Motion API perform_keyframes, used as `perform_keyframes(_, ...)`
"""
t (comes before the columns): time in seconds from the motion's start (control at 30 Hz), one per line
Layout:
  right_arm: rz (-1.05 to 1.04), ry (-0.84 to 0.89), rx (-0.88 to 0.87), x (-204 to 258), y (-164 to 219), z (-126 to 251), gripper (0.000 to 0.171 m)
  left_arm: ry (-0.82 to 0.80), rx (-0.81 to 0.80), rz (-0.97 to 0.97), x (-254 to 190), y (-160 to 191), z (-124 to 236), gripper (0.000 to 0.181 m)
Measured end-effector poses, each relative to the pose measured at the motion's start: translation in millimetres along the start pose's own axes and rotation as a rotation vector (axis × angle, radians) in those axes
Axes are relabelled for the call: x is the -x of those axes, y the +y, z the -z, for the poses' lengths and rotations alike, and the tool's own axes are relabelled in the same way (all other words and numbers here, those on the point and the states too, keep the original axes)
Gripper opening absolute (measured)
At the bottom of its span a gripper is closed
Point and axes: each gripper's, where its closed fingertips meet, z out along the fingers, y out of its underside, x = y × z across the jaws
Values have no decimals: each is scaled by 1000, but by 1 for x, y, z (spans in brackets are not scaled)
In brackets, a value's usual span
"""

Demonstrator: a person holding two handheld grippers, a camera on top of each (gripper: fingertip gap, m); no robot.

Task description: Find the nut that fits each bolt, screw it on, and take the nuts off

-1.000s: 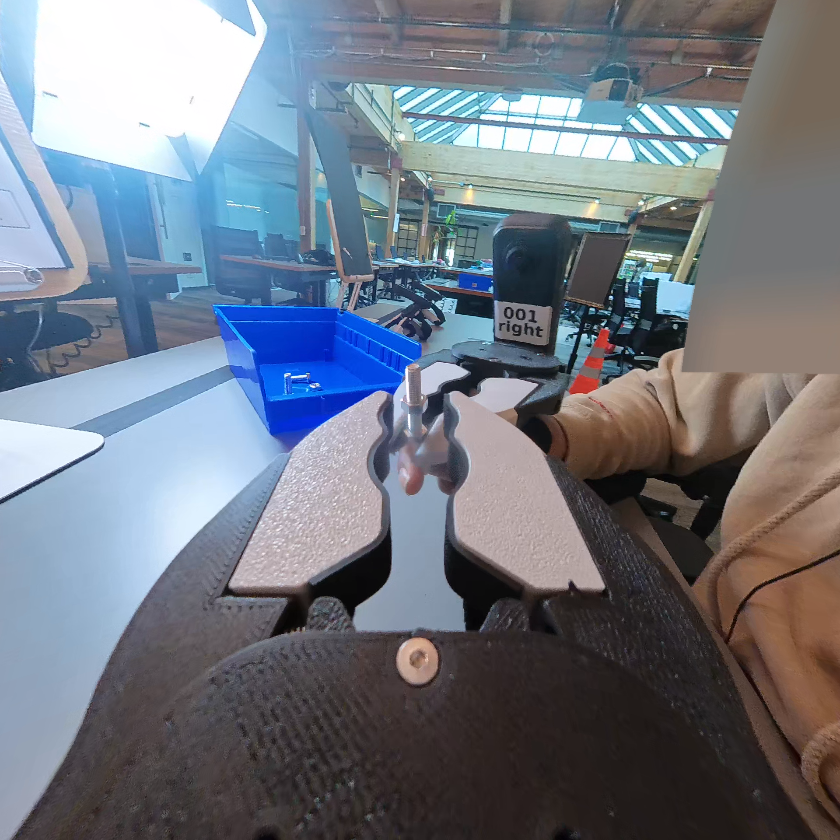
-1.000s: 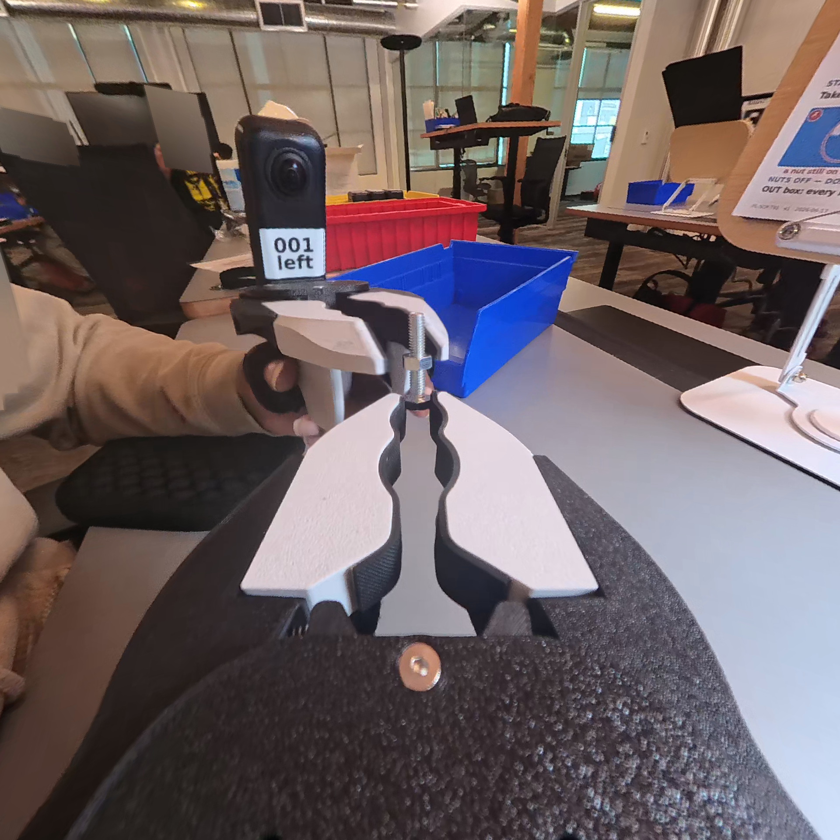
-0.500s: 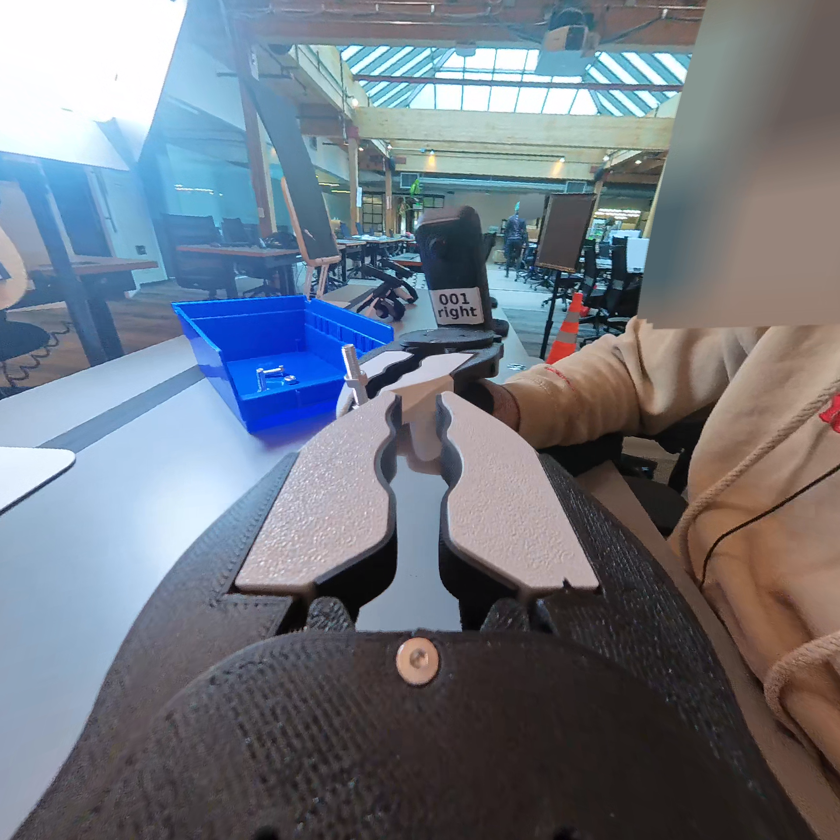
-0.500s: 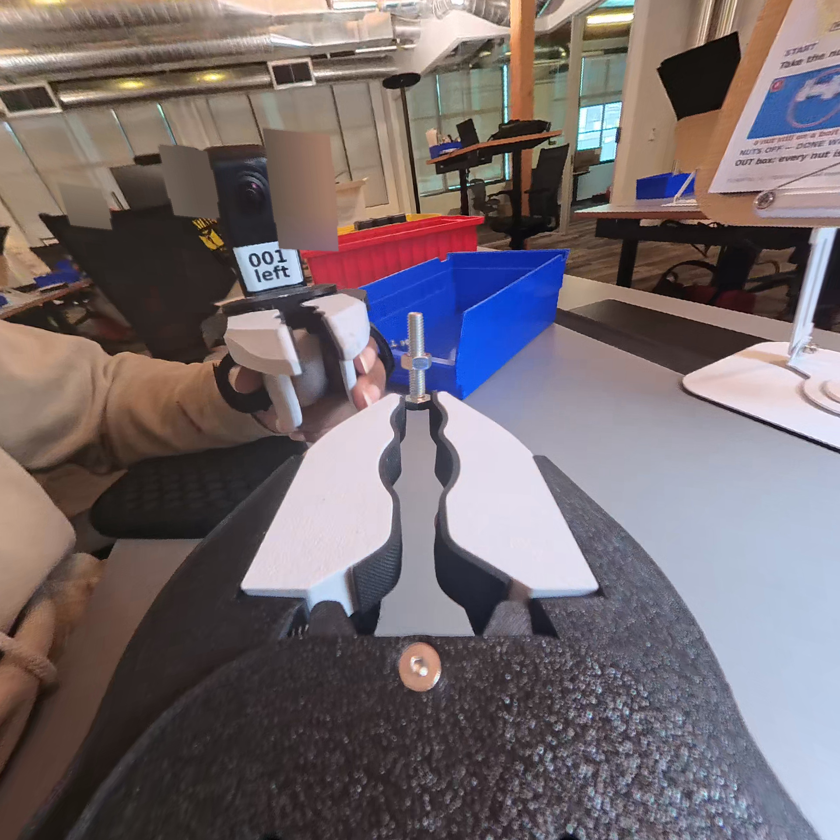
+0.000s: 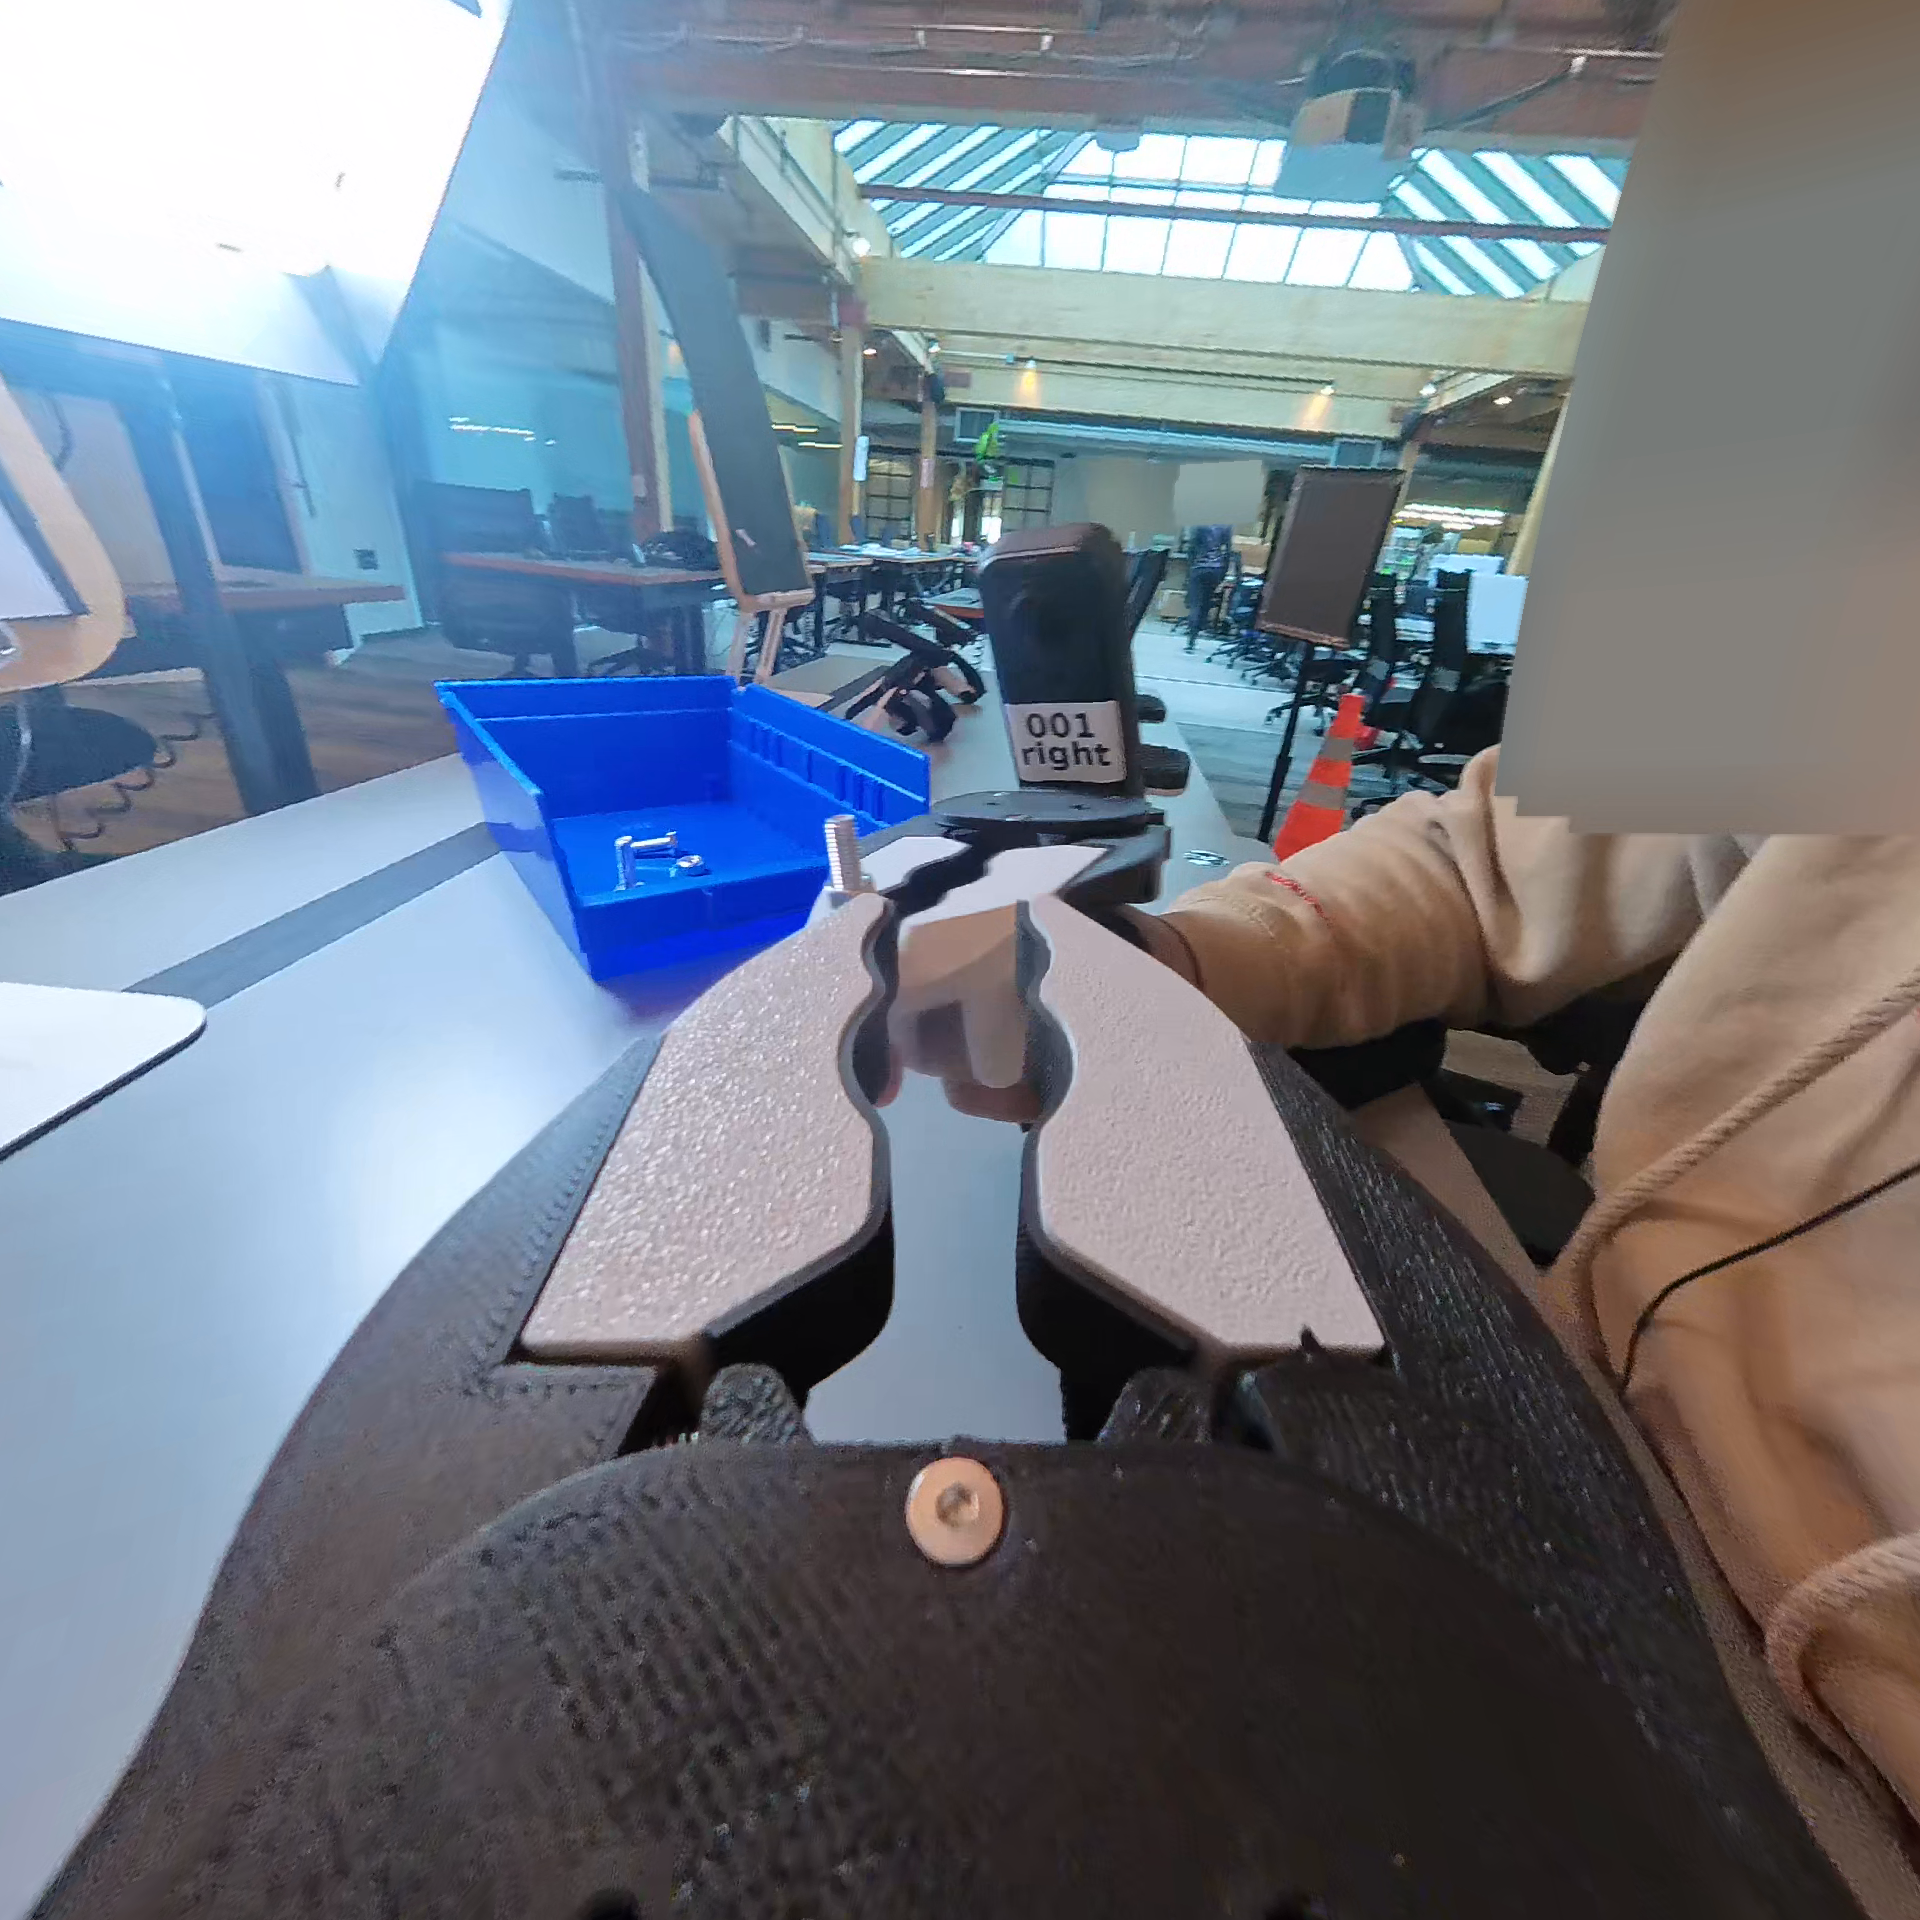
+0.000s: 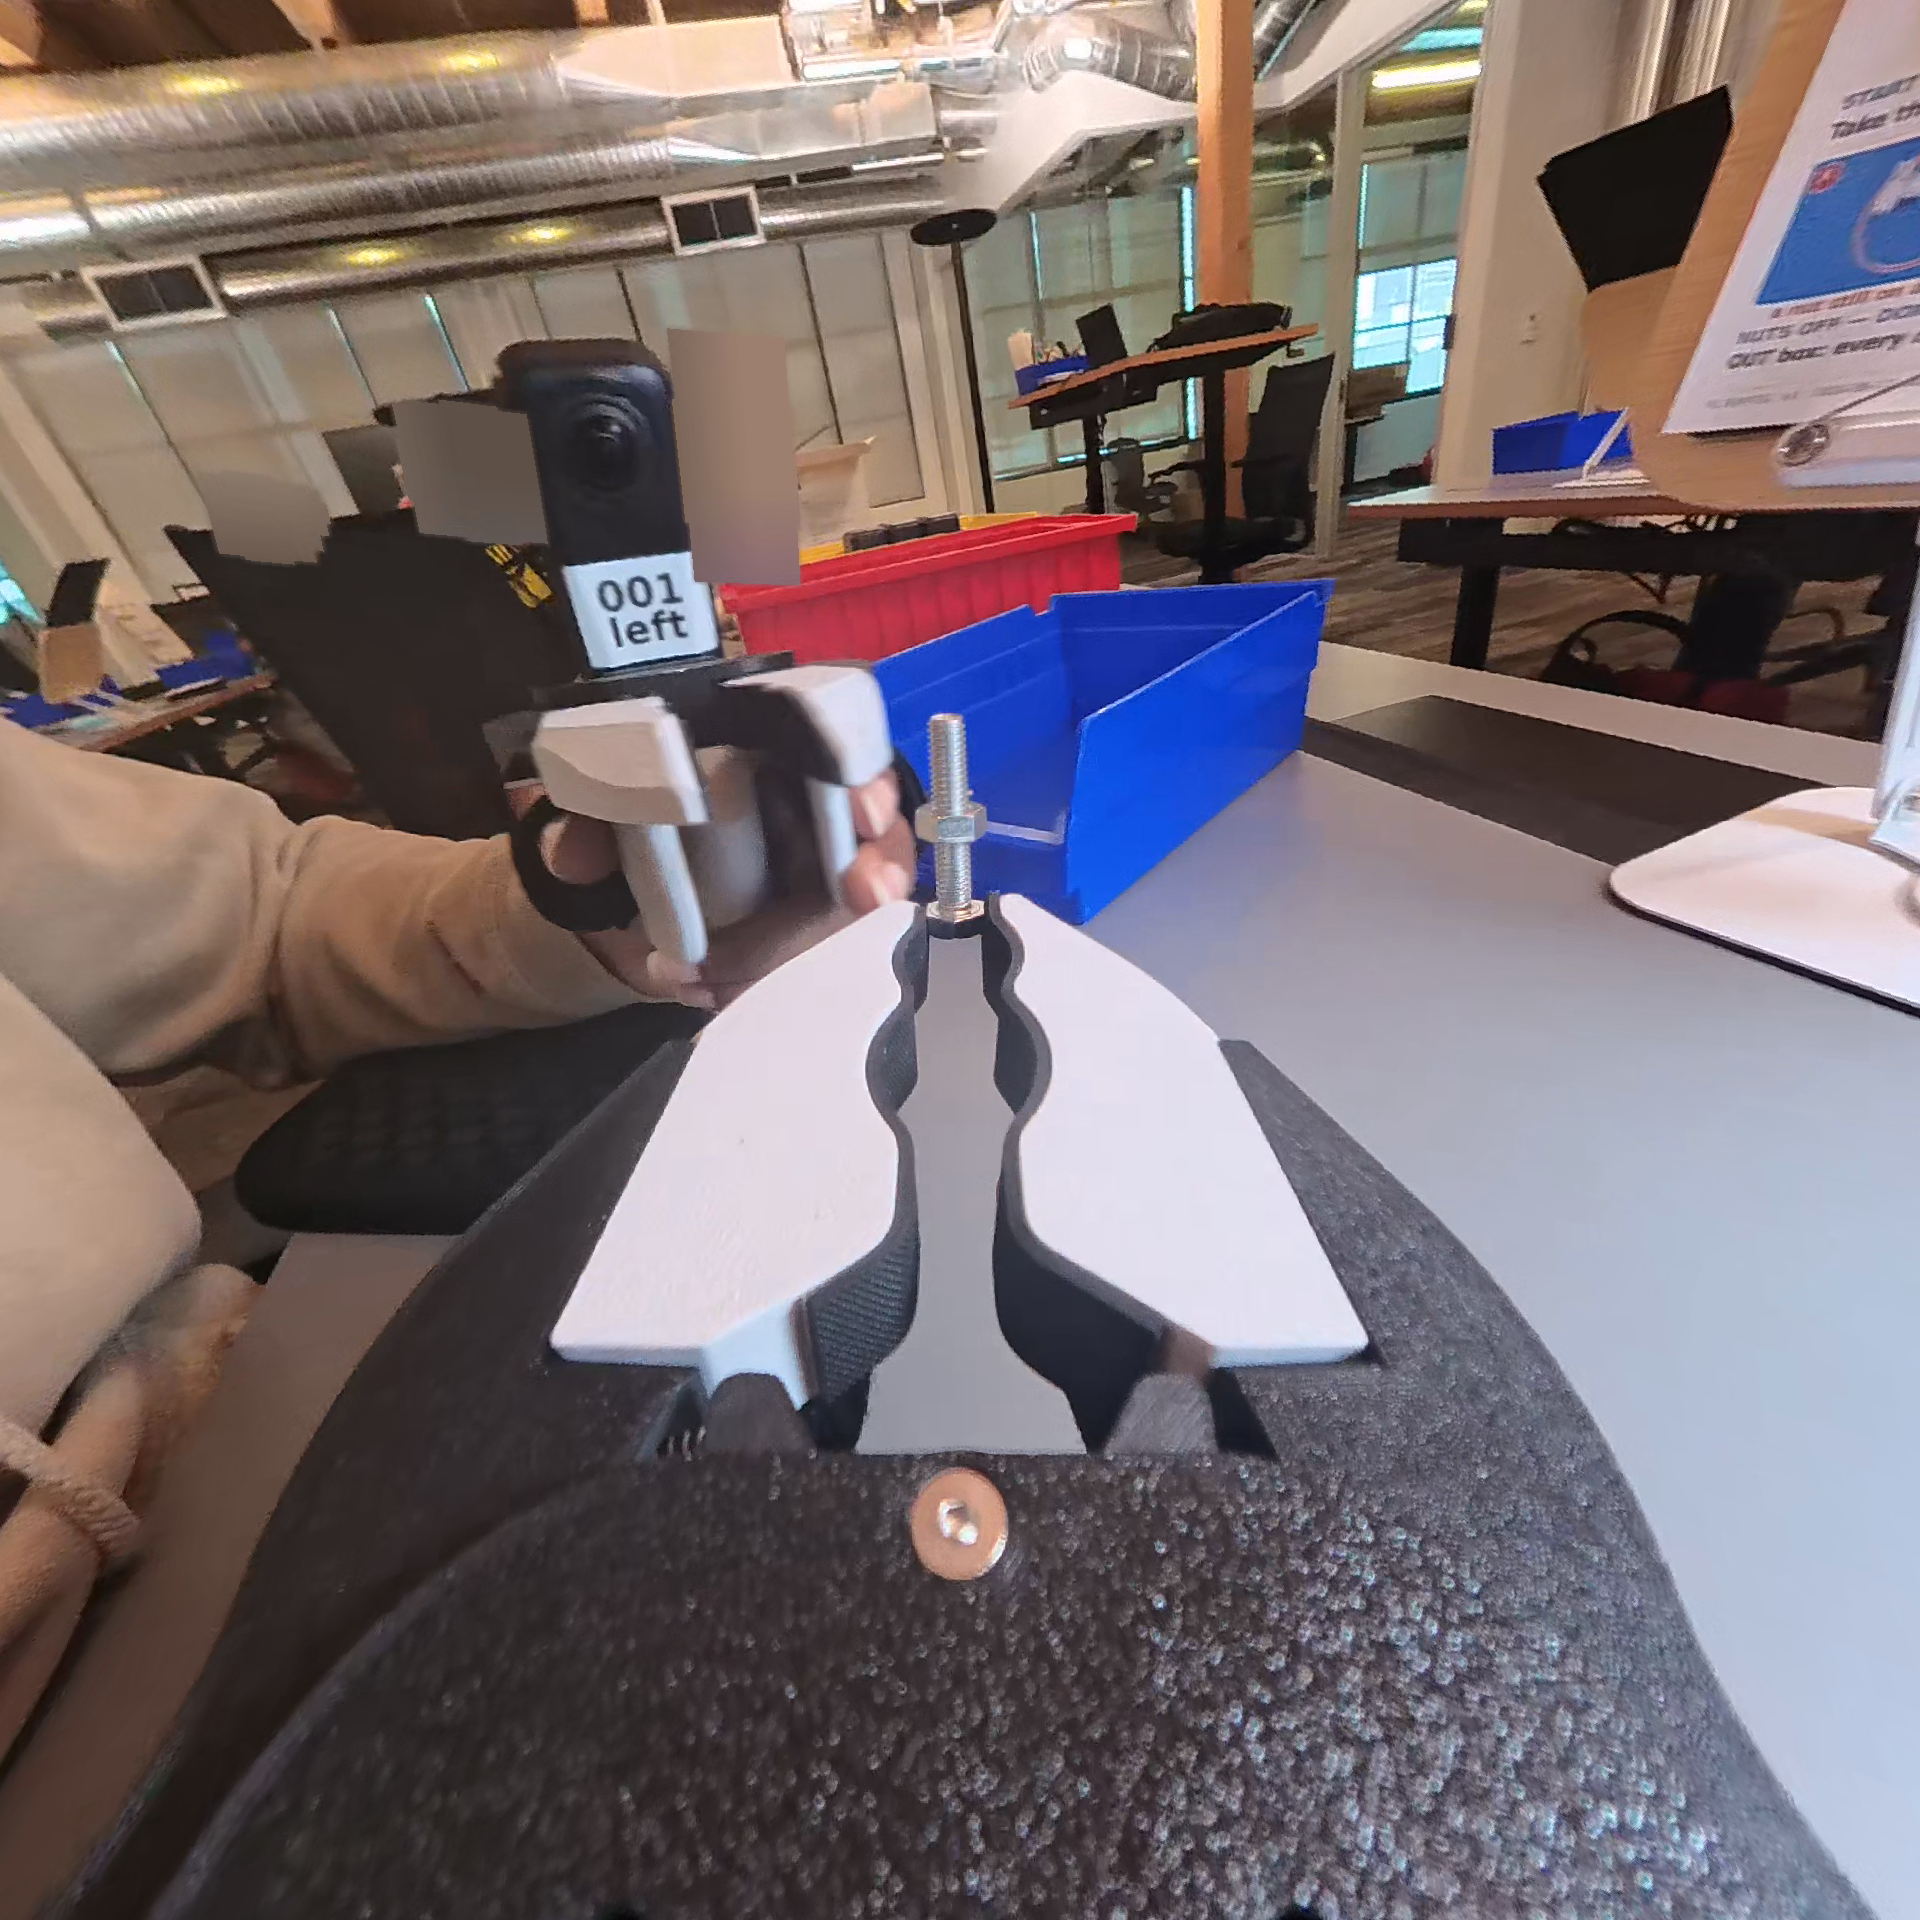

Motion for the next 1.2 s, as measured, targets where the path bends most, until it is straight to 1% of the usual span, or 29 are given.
perform_keyframes(0.1, 16, -53, 15, 14, 5, -7, 10, -48, 28, 16, 8, 7, -3, 34)
perform_keyframes(0.17, 27, -69, 23, 18, 7, -10, 10, -38, 48, 4, 5, 11, -6, 35)
perform_keyframes(0.2, 23, -65, 21, 17, 7, -10, 10, -23, 54, -3, 2, 12, -6, 31)
perform_keyframes(0.23, 15, -58, 15, 14, 6, -9, 10, -14, 53, 0, -1, 11, -6, 33)
perform_keyframes(0.27, 1, -38, 3, 9, 3, -7, 10, -6, 49, 8, -1, 9, -5, 30)
perform_keyframes(0.3, -19, -13, -6, 2, 1, -4, 10, 43, 29, 14, -7, 5, -2, 12)
perform_keyframes(0.37, -37, 10, -13, -6, 0, -1, 10, 29, -16, 27, -4, -2, 0, 14)
perform_keyframes(0.47, -24, -19, 2, 2, 5, -5, 10, -49, 0, 17, 9, 3, 0, 20)
perform_keyframes(0.53, -13, -58, 16, 12, 8, -10, 10, -71, 20, 24, 13, 8, -2, 28)
perform_keyframes(0.6, -6, -71, 26, 16, 10, -13, 10, -72, 40, 5, 11, 11, -4, 31)
perform_keyframes(0.7, -24, -36, 11, 7, 7, -9, 10, -27, 42, 6, 3, 9, -3, 25)
perform_keyframes(0.73, -38, -9, 9, 0, 6, -7, 10, 11, 35, 13, -1, 6, -2, 14)
perform_keyframes(0.83, -57, 14, 8, -7, 6, -4, 10, -22, 6, 15, 5, 1, 1, 16)
perform_keyframes(0.97, -28, -45, 26, 9, 10, -12, 10, -85, 36, 27, 15, 10, -2, 30)
perform_keyframes(1.03, -18, -59, 38, 13, 12, -14, 10, -73, 55, 14, 12, 14, -4, 31)
perform_keyframes(1.07, -16, -56, 36, 12, 12, -13, 10, -60, 59, 4, 9, 14, -5, 29)
perform_keyframes(1.13, -10, -29, 25, 7, 9, -11, 10, -33, 57, 5, 5, 12, -4, 33)
perform_keyframes(1.17, -16, 1, 14, 1, 6, -9, 10, 1, 43, 0, 1, 9, -2, 15)
perform_keyframes(1.2, -30, 10, 7, -3, 4, -7, 10, 21, 12, 0, -2, 3, 0, 9)
